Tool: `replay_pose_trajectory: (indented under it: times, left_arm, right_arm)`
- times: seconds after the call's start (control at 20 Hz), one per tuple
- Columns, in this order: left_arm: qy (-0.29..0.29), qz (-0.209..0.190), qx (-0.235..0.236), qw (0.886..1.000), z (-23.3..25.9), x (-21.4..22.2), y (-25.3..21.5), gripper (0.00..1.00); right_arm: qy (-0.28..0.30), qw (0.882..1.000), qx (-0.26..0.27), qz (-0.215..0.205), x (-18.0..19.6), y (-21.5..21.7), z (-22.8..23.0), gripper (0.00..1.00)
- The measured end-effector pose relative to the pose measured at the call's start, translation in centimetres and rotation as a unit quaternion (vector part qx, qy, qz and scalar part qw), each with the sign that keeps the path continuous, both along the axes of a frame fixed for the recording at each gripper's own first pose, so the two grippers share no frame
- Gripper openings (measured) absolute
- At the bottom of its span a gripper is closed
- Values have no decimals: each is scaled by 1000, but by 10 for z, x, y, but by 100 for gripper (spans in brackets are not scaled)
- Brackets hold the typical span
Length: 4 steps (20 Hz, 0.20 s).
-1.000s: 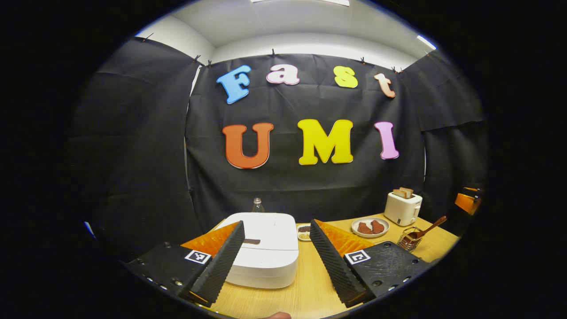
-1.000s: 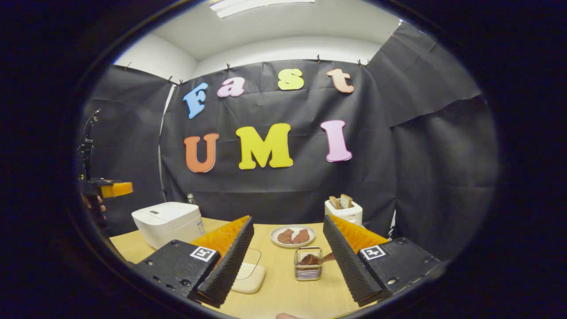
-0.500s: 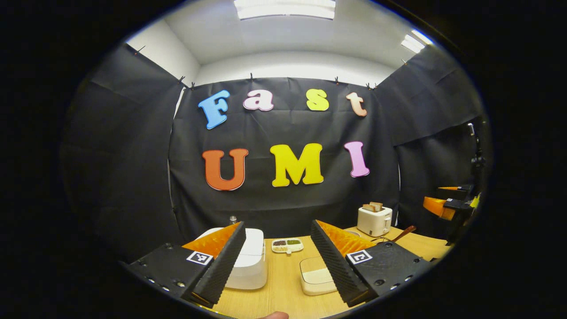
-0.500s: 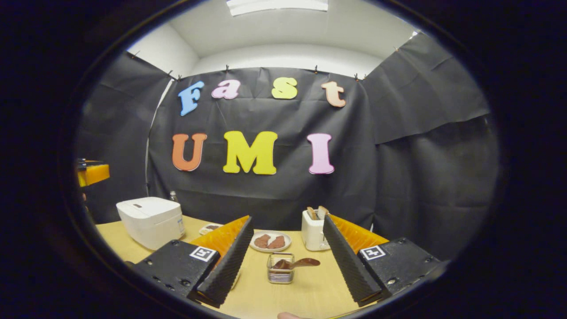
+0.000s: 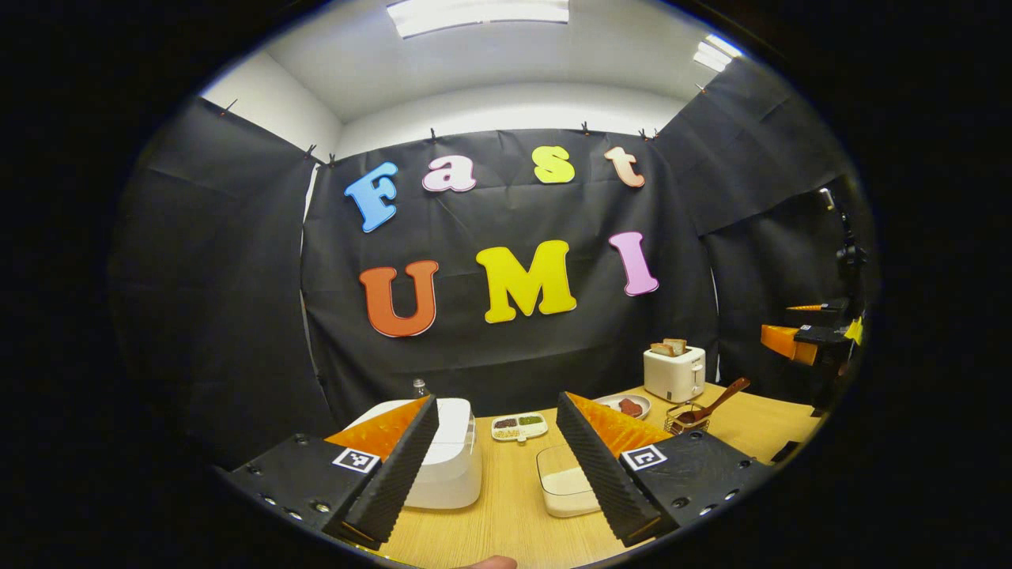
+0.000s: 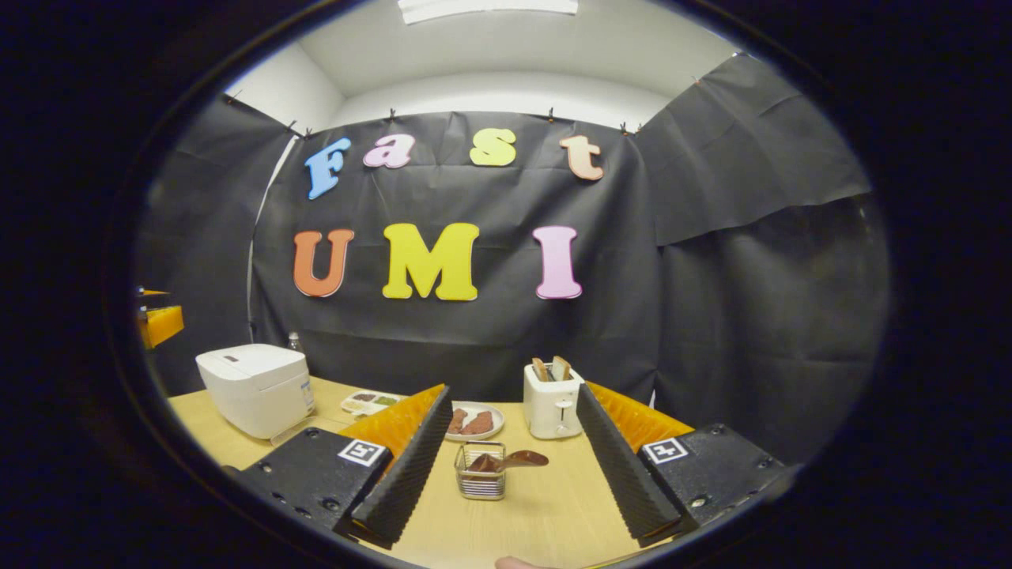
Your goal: Close the left gripper, press the button to open the rice cooker; take a wooden spoon from the chopstick holder with the right hand, scoop a spoonful of rice and pour it into the rice cooker, then put the wooden spoon back into the chopstick holder.
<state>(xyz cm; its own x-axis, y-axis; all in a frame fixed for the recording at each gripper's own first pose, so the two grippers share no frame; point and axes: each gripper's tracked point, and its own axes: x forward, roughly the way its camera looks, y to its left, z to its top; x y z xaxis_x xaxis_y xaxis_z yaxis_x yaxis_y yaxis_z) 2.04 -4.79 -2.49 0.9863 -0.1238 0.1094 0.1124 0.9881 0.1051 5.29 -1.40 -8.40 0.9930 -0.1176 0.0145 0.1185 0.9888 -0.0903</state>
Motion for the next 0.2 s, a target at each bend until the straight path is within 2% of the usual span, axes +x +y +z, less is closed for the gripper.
replay_pose_trajectory:
  times: [0.2]
  left_arm:
    - [2, 6, 5, 1000, -4, 3, 3, 95]
  right_arm:
    - [-15, 1000, -6, 7, 1, 7, 7, 96]
